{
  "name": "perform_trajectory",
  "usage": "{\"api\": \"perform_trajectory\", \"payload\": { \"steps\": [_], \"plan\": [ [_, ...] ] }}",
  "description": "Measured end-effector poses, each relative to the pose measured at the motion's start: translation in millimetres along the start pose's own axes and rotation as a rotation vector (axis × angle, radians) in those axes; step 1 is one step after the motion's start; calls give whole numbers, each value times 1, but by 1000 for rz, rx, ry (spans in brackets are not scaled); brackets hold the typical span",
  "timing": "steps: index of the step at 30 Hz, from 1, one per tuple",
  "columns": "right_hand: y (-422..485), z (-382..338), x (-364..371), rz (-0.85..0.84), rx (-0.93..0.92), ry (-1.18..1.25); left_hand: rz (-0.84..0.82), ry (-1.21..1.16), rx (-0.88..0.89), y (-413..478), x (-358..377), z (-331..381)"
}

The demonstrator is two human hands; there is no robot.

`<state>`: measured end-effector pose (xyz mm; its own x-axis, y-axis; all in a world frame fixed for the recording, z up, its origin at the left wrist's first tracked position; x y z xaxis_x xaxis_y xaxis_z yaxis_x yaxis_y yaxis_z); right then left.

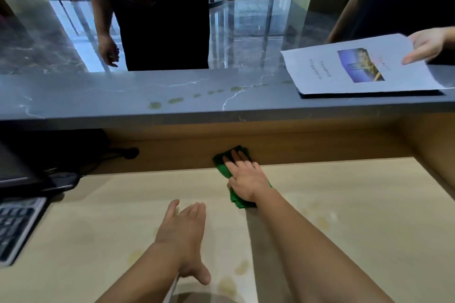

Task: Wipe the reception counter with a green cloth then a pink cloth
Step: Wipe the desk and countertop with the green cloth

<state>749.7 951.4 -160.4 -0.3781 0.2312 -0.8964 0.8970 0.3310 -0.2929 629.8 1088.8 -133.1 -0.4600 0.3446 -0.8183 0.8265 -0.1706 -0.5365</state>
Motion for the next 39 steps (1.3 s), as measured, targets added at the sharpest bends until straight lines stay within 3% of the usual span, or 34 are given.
{"api": "perform_trajectory", "payload": {
  "steps": [7,12,15,18,21,24,28,35,39],
  "plan": [
    [-79,155,-26,125,414,-21,4,85,27,-2,8,3],
    [-100,157,-18,165,639,128,24,60,38,-4,11,1],
    [-87,104,-2,206,590,141,45,1,41,-13,14,0],
    [-70,31,22,194,428,117,86,-81,35,-26,16,2],
    [-63,-43,47,104,213,86,125,-167,34,-36,14,9],
    [-69,-71,58,12,39,31,105,-170,29,-46,17,20],
    [-93,-26,47,9,-10,-16,106,-65,-5,-57,22,37],
    [-160,131,14,66,326,8,88,-56,-5,-76,22,67],
    [-187,162,9,74,492,78,85,-38,-23,-88,28,78]
  ]
}}
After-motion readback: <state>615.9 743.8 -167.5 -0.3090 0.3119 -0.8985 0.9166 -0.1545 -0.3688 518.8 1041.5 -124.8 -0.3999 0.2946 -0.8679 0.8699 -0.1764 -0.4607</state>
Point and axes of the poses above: each hand's wrist, its own y-axis towards the middle knuckle, its own x-axis out of the palm, z = x × y, the point moved 5 cm from there along y, towards the middle knuckle, and after that the axes turned 7 degrees about y, right-handed, at the moved point
